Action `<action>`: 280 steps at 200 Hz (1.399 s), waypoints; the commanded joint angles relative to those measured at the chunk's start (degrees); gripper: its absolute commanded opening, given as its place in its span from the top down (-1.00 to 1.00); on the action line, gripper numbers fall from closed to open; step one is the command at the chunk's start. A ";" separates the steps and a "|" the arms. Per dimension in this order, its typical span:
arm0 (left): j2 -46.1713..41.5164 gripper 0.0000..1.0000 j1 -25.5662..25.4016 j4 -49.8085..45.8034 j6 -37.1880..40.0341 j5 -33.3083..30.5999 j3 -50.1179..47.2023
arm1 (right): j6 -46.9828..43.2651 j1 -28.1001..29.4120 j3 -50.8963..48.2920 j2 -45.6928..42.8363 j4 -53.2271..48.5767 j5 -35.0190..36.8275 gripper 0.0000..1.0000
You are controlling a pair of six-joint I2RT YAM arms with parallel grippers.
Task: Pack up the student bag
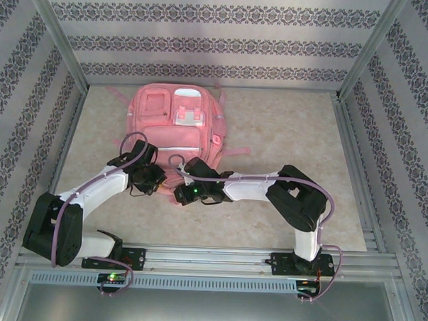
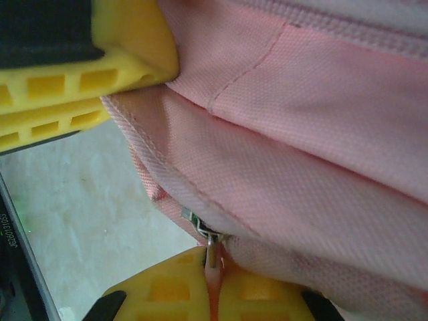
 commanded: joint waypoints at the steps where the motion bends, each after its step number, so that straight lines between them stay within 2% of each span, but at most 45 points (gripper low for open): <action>1: -0.39 0.83 -0.81 -0.61 0.76 -1.60 1.26 | -0.06 -1.01 -2.72 -2.34 -2.63 2.74 1.00; 53: -2.51 1.00 -0.74 -2.11 1.46 -1.34 0.04 | -1.76 -1.54 -5.35 -4.42 -3.77 4.33 1.00; 148: -4.94 1.00 -1.03 -7.02 10.18 -0.48 0.07 | -1.74 -4.34 -11.88 -9.26 -2.73 6.26 1.00; 178: -3.89 1.00 -3.20 -9.20 14.58 -1.60 1.62 | -1.74 -4.97 -13.85 -10.87 -2.56 6.21 1.00; 220: -3.13 1.00 -7.67 -16.18 21.11 -3.91 5.14 | -1.66 -4.75 -16.57 -13.02 -2.48 4.81 1.00; 280: -6.96 1.00 -7.60 -25.15 27.52 -5.40 5.92 | -7.47 -1.61 -17.52 -16.31 -5.35 3.89 1.00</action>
